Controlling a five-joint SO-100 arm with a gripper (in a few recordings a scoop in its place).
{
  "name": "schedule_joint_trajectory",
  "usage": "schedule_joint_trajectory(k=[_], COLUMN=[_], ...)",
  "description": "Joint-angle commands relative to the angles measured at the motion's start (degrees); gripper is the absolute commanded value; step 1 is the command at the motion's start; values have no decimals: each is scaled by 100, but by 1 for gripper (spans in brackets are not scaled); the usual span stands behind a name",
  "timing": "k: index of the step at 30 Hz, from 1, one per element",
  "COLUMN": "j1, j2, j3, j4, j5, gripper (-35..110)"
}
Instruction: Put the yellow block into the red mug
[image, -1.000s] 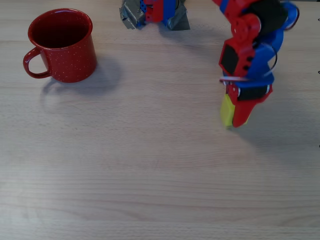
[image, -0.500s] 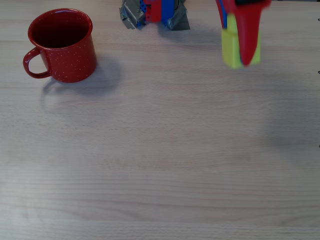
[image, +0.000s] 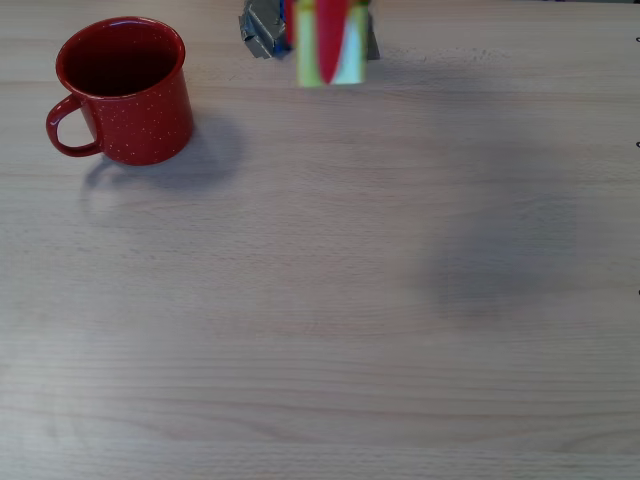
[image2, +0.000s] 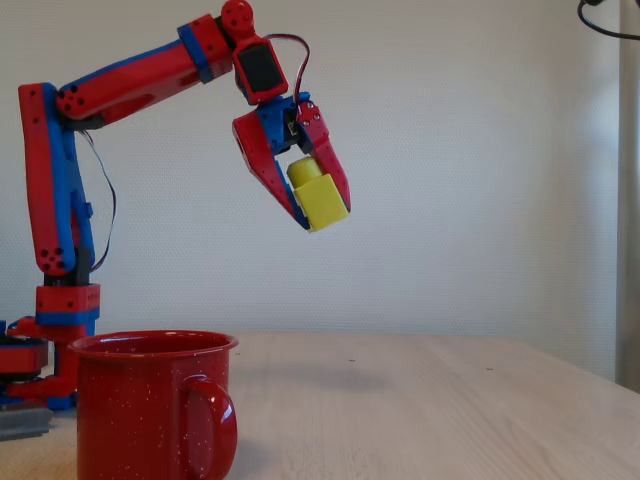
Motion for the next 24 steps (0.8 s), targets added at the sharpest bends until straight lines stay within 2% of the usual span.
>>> schedule_joint_trajectory(k=[1, 18, 24], j1=[387, 3507, 4386], j2=[606, 519, 536], j3=[-255, 308, 562], j4=[105, 448, 844], j5=[-334, -1960, -2180], gripper=[0, 0, 0])
